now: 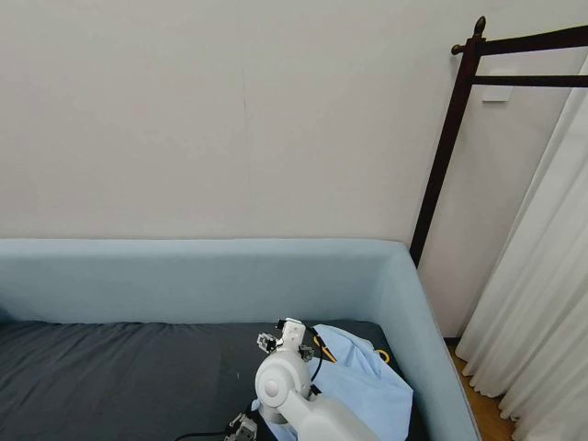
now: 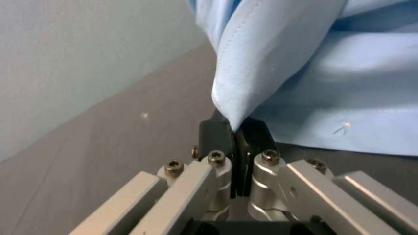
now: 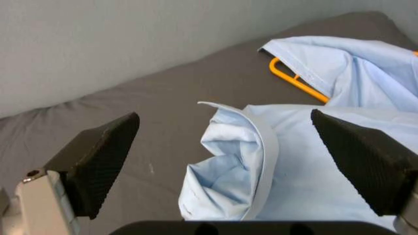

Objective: Pick up the clothes from the sofa and hang them on the clothes hanger.

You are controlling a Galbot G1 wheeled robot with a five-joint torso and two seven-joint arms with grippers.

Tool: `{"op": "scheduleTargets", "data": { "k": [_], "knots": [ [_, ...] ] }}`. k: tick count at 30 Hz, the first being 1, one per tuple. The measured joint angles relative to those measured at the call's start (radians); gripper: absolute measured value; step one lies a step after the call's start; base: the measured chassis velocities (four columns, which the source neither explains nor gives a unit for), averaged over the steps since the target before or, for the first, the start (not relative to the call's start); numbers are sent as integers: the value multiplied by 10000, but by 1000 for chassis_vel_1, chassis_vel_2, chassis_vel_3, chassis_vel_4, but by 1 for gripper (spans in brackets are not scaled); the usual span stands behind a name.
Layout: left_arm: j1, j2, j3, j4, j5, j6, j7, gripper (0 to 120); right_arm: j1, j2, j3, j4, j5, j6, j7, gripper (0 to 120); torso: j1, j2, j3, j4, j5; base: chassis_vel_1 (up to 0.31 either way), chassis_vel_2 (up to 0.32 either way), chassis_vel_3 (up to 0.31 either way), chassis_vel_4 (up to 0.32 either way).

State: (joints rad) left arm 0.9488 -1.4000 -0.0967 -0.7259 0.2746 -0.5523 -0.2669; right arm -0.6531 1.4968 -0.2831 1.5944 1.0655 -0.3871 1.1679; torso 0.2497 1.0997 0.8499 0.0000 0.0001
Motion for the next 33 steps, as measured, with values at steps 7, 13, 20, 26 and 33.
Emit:
{"op": "scheduleTargets", "data": {
  "k": [7,13,20,26,33],
  "knots": [
    [547,420,-30,-1218,-416,249,-105,0,-190,-551,-2,112,-992,14,-853,100,1,0,0,0,-1,0,0,0,0],
    [1501,1468,96,-3370,-1205,610,-106,0,-679,-1750,-50,-141,-3248,317,-2447,100,0,0,-1,-1,2,0,0,0,0],
    [2831,2527,-663,-5392,-1975,854,-67,0,-1177,-3267,-171,-1266,-7061,2004,-5619,100,0,0,-1,-1,1,0,0,0,0],
    [3685,3674,-1295,-6795,-2666,946,30,0,-959,-3834,-388,-2629,-10790,4531,-7628,100,0,0,-1,-3,-1,0,0,0,0],
    [4248,3964,-1544,-7302,-2974,997,178,0,-3,-3543,-1280,-4260,-12364,5983,-9213,100,0,0,-1,2,-1,0,0,0,0]
  ]
}}
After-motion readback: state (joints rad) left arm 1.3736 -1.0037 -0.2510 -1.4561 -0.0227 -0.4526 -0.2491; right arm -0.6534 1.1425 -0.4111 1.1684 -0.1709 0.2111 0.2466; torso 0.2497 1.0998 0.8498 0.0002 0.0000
